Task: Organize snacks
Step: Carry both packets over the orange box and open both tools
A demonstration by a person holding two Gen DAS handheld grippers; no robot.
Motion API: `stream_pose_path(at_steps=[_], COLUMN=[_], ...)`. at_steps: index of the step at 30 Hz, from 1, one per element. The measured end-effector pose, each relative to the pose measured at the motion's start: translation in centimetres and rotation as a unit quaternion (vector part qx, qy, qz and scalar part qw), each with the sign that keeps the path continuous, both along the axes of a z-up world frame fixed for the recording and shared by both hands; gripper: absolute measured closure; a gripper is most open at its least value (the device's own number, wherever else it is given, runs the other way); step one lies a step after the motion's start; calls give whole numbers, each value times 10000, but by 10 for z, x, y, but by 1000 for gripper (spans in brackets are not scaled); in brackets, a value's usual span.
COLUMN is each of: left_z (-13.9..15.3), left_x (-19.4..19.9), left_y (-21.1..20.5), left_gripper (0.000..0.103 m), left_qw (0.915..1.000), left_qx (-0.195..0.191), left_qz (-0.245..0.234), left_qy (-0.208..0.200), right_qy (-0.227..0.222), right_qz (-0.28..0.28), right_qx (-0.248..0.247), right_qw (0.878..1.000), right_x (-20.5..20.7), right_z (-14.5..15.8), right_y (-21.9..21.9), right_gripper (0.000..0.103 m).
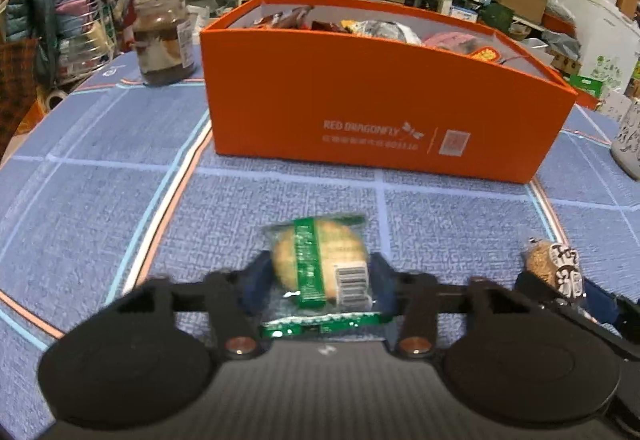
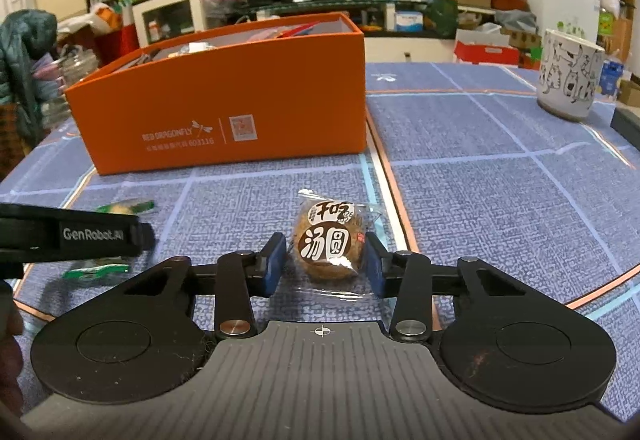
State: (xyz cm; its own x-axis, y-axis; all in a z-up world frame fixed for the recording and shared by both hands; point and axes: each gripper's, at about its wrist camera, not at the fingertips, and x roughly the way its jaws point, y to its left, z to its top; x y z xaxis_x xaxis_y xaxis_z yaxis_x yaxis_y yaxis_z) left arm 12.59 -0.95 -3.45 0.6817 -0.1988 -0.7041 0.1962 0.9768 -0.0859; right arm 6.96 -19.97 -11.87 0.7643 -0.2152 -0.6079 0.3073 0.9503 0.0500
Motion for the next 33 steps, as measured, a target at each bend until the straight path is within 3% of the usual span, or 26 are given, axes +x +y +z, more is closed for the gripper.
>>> stream_pose_path(at_steps=[5, 10, 19, 23, 26, 28, 31, 33], left_z=[4, 21, 54, 84, 108, 117, 113, 116], left_x=[-3, -14, -19, 4, 42, 79, 124, 120], left_y=[8, 9, 22, 30, 23, 14, 1, 4], left_gripper=[58, 58, 58, 58, 58, 57, 49, 26], left_qw=[9999, 9990, 9968, 9934, 9894, 9903, 9947, 9954], left_qx=[-136, 24, -155, -161, -72, -142, -43, -40], left_qz=[-83, -164, -316, -209, -110, -148, -241, -89], left_qy=[19, -413, -712, -1118, -1448, -1373, -1001, -949], right_qy=[-6, -127, -511, -878, -1168, -1298, -895, -682], right_qz=[38, 163, 386, 461, 781, 960, 1122, 1079], right_qx=[-6, -195, -222, -190, -437, -644, -737, -593], right_qw=[10000, 9996, 9977, 9949, 9891, 9848, 9869, 9901], right_x=[0, -4, -9, 11, 52, 83, 136, 145], right_z=[3, 12, 51, 88, 124, 142, 155, 161], right_y=[-1, 6, 15, 11, 16, 18, 20, 15], right_gripper=[79, 79, 79, 79, 79, 79, 77, 54])
